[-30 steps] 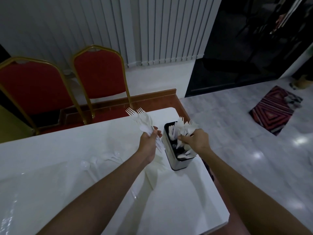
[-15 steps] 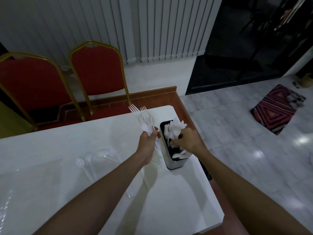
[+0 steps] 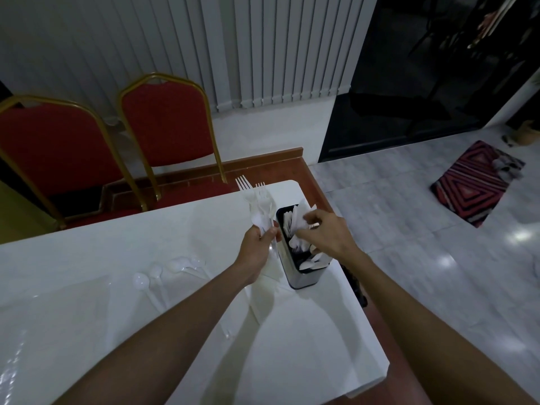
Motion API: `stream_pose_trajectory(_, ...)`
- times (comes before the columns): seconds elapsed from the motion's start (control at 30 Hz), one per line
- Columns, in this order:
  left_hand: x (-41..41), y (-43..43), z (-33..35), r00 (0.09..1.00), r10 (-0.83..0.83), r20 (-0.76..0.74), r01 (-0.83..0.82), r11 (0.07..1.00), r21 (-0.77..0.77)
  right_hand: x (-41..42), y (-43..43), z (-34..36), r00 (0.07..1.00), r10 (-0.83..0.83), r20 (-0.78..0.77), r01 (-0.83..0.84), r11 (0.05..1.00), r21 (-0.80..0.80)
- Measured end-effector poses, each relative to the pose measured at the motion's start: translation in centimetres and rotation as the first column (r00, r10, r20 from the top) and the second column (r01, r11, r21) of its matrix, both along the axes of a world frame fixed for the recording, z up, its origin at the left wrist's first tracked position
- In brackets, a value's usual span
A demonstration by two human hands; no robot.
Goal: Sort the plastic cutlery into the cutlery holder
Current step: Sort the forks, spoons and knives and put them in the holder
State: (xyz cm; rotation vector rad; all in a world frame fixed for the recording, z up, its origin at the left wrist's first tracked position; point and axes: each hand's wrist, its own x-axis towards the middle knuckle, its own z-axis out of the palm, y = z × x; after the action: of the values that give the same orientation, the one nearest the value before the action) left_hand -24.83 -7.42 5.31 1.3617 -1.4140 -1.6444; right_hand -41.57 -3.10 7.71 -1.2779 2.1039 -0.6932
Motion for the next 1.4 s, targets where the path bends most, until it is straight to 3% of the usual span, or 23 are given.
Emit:
stream_pose_trajectory(0.1, 0.4, 0.2, 0.0, 0.995, -0.088, 0.051, 0.090, 0.995, -0.046, 0.6, 0.4, 1.2, 0.988, -0.037, -0.151, 0.013, 0.987, -0.158)
stream_pose_trajectory(0.17, 0.8, 0.3, 0.2, 0.981, -0.174, 0.088, 0.180, 0.981, -0.064, 1.0, 0.1, 1.8, 0.998, 0.007, -0.070, -0.023, 0.975, -0.223)
stream_pose_trajectory(0.27, 1.1, 0.4, 0.9, 0.940, -0.309, 0.144, 0.324, 0.942, -0.092, 1.7, -0.4, 2.1, 0.984, 0.137, 0.113, -0.117, 0.979, -0.168)
stream_pose_trajectory(0.37, 1.1, 0.6, 0.9, 0.913, -0.369, 0.176, 0.388, 0.917, -0.088, 1.9, -0.7, 1.6, 0.978, 0.098, 0.182, -0.074, 0.988, -0.135)
stream_pose_trajectory(0.63, 1.1, 0.6, 1.0, 0.943, -0.326, -0.070, 0.330, 0.943, 0.054, 1.0, -0.6, 2.1, 0.974, 0.050, 0.223, -0.023, 0.993, -0.120)
stream_pose_trajectory(0.9, 1.4, -0.4, 0.0, 0.992, -0.106, -0.068, 0.110, 0.992, 0.057, 0.0, -0.2, 2.4, 0.995, -0.039, 0.095, 0.059, 0.972, -0.227)
stream_pose_trajectory(1.03, 1.4, -0.2, -0.5, 0.993, -0.115, -0.005, 0.115, 0.991, 0.073, 0.1, -0.3, 1.5, 0.989, -0.119, 0.092, 0.137, 0.964, -0.227)
stream_pose_trajectory(1.27, 0.9, 0.2, -0.6, 0.991, -0.122, 0.059, 0.119, 0.991, 0.060, 0.3, -0.5, 1.4, 0.991, -0.105, 0.087, 0.123, 0.964, -0.236)
stream_pose_trajectory(1.4, 0.8, 0.3, 0.1, 0.983, -0.180, -0.031, 0.182, 0.970, 0.162, 0.2, -0.6, 1.4, 0.991, -0.111, 0.070, 0.125, 0.962, -0.244)
